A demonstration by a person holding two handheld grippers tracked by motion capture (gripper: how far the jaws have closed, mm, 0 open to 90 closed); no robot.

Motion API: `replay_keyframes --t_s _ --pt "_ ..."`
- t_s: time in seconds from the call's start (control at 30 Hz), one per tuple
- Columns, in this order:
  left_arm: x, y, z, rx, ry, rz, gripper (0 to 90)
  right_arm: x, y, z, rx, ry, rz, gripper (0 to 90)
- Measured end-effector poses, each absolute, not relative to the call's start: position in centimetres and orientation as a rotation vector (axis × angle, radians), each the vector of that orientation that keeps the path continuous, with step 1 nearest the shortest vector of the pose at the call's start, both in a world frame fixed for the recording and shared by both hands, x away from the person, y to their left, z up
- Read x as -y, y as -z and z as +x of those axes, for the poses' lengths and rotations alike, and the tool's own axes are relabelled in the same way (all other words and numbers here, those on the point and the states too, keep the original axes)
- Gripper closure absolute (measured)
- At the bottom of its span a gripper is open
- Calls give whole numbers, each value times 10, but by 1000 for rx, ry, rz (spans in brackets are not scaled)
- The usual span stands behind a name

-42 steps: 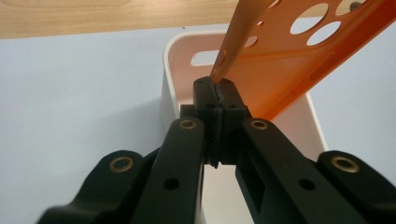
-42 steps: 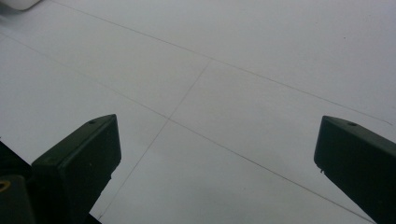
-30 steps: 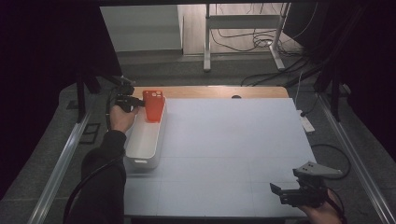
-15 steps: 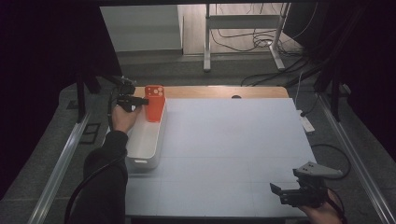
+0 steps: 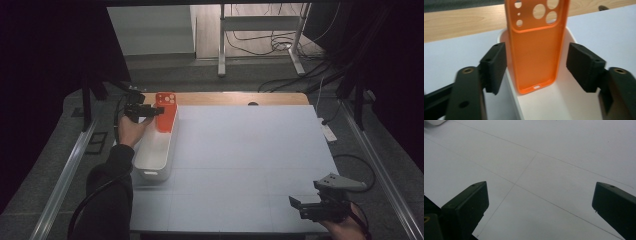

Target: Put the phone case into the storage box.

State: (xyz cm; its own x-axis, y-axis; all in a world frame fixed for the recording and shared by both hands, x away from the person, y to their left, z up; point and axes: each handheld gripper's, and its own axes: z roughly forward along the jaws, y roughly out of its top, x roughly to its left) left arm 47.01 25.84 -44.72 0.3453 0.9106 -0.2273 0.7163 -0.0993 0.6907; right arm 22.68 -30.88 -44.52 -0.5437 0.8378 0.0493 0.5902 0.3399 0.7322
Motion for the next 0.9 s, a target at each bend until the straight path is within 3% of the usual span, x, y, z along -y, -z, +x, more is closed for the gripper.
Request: replay_keyframes --t_s 0.43,0.9 --pt "-253 444 451 -1306 -242 1921 46 308 445 227 -2275 -1021 1263 3" --pt "-245 442 429 -1244 -281 1964 19 308 445 227 -2269 -1020 1267 3"
